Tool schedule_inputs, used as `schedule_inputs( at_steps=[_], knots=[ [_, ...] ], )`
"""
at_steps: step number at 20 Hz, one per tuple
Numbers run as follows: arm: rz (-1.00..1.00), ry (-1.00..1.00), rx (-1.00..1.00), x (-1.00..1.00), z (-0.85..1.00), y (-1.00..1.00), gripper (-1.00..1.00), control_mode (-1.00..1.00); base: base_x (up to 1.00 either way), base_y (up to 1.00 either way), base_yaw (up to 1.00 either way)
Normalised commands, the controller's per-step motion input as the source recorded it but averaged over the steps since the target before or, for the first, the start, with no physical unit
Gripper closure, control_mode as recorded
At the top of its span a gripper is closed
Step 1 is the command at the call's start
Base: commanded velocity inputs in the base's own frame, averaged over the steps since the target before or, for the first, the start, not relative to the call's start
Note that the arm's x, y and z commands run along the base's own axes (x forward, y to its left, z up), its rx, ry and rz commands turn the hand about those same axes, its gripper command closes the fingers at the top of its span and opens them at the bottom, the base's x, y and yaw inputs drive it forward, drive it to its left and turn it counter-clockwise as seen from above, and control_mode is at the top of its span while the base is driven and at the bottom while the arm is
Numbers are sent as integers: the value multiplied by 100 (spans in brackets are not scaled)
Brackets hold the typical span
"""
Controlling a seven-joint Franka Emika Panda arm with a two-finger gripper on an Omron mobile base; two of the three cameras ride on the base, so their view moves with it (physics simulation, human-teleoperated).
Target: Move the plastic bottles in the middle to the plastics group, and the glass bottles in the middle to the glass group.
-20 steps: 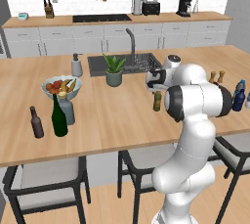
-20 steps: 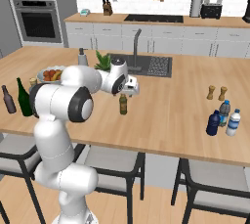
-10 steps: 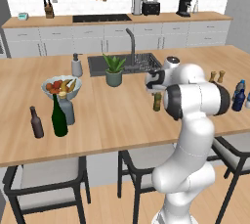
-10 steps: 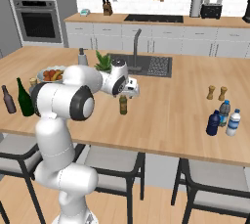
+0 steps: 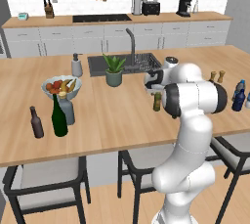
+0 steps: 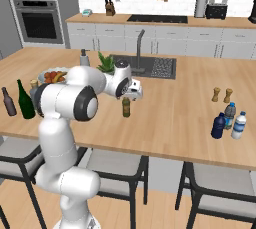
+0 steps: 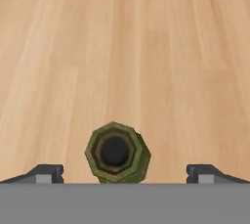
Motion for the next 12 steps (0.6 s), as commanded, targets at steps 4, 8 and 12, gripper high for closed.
schedule_inputs(
  at_steps=[4,8,12],
  knots=[
    [0,0,0,15,-7,0,-100,-100,0,0,0],
    [0,1,0,8,-4,0,-100,-100,0,0,0],
    [0,0,0,0,0,0,-100,-100,0,0,0]
  ],
)
